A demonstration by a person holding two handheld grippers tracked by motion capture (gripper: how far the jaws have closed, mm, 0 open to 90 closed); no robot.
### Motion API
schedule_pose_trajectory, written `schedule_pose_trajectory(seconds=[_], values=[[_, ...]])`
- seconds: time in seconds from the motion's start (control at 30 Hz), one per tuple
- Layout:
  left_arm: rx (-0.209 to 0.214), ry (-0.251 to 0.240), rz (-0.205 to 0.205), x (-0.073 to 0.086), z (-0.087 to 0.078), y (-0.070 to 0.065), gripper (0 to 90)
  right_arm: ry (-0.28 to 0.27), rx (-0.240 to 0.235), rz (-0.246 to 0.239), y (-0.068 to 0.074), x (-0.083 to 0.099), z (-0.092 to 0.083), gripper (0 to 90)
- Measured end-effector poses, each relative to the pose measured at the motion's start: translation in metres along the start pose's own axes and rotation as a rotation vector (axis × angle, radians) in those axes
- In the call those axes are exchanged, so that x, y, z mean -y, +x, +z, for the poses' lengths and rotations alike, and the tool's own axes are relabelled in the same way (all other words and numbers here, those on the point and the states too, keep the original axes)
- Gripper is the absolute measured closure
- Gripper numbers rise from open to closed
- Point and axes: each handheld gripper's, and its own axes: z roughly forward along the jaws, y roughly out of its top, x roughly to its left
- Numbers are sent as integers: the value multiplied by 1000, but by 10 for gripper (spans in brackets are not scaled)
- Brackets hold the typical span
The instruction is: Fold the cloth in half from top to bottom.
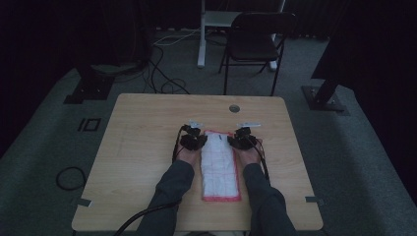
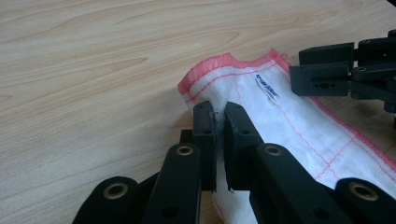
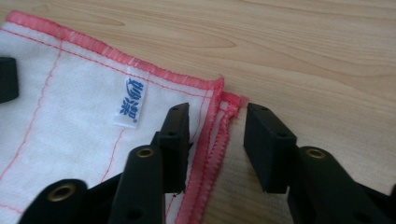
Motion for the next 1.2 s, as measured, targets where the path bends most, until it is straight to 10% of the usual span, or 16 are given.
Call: schedule_pose_trajectory(seconds=[0.3,0.7,1.2], values=[[-7,7,-9,2,2,2,851,28,37,-66,9,-5,4,671],[1,7,-17,4,2,3,851,92,-37,-3,9,-13,5,873],[28,-50,17,-3,-13,-4,851,-57,-77,-14,3,-9,-27,874]])
